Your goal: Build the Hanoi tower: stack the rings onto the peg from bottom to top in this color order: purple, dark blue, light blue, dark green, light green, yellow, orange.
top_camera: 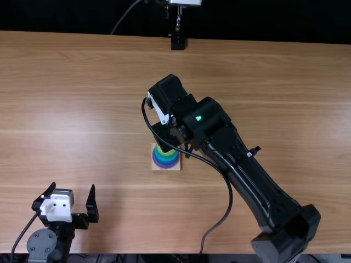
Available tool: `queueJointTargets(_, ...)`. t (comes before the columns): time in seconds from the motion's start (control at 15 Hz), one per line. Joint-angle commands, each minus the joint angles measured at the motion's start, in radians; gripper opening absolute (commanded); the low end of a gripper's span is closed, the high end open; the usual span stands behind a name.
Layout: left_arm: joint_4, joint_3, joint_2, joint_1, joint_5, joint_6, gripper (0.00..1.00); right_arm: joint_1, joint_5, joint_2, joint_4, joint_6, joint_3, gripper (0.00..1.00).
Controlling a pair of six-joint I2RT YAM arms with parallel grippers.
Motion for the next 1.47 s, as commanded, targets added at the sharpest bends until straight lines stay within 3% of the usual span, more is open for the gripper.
queueJointTargets(0.0,-0.078,-0.105,-0.012,0.001,0.014,0.014,1.0,0.014,0.009,0.036,0.0,0.006,0.032,0.0)
queueJointTargets(0.2,-0.078,-0.105,-0.012,0.001,0.014,0.014,1.0,0.014,0.01,0.042,0.0,0.006,0.03,0.0)
queueJointTargets(0.27,-0.08,-0.105,-0.012,0.001,0.014,0.014,1.0,0.014,0.009,0.047,0.002,0.007,0.033,0.12)
queueJointTargets(0.33,-0.078,-0.105,-0.012,0.001,0.014,0.014,1.0,0.014,0.007,0.049,0.002,0.007,0.033,0.63)
queueJointTargets(0.4,-0.078,-0.105,-0.012,0.001,0.014,0.014,1.0,0.014,0.009,0.047,0.0,0.007,0.028,1.0)
queueJointTargets(0.93,-0.08,-0.105,-0.012,0.001,0.014,0.014,1.0,-0.007,0.01,-0.047,0.021,0.015,0.022,1.0)
queueJointTargets(1.07,-0.08,-0.105,-0.012,0.001,0.014,0.014,1.0,-0.104,0.014,-0.188,0.061,0.011,-0.14,1.0)
queueJointTargets(1.27,-0.08,-0.105,-0.012,0.001,0.014,0.014,1.0,-0.233,0.018,-0.382,0.426,0.002,-0.387,1.0)
queueJointTargets(1.4,-0.078,-0.105,-0.012,0.001,0.014,0.014,1.0,-0.331,0.038,-0.57,0.661,0.004,-0.604,1.0)
